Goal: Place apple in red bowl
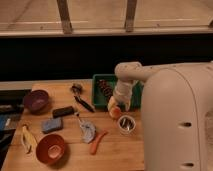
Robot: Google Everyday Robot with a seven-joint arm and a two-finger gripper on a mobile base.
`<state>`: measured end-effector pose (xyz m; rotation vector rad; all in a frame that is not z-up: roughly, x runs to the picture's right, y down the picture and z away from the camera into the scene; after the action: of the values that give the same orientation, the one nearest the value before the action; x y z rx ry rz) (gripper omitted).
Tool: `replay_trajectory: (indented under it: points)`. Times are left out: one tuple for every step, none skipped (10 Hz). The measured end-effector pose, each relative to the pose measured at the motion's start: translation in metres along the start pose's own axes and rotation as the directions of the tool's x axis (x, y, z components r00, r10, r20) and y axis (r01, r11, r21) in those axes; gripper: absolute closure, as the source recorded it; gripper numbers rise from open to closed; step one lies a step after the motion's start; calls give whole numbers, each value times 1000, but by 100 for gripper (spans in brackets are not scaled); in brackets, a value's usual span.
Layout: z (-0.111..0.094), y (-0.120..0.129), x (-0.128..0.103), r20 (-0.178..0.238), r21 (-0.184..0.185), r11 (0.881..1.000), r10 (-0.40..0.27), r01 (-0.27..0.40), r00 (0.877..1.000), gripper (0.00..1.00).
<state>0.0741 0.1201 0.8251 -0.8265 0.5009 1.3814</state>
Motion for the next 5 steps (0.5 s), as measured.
replay_trajectory:
  points:
    - [6, 1, -1, -11, -8, 1000, -2, 2, 1000, 38]
    - [14, 3, -4, -26, -17, 1000, -6, 5, 1000, 38]
    - [22, 3, -6, -42, -24, 1000, -7, 6, 999, 38]
    - [27, 2, -8, -53, -27, 1000, -6, 4, 999, 38]
    - [32, 1, -10, -64, -31, 1000, -5, 3, 998, 38]
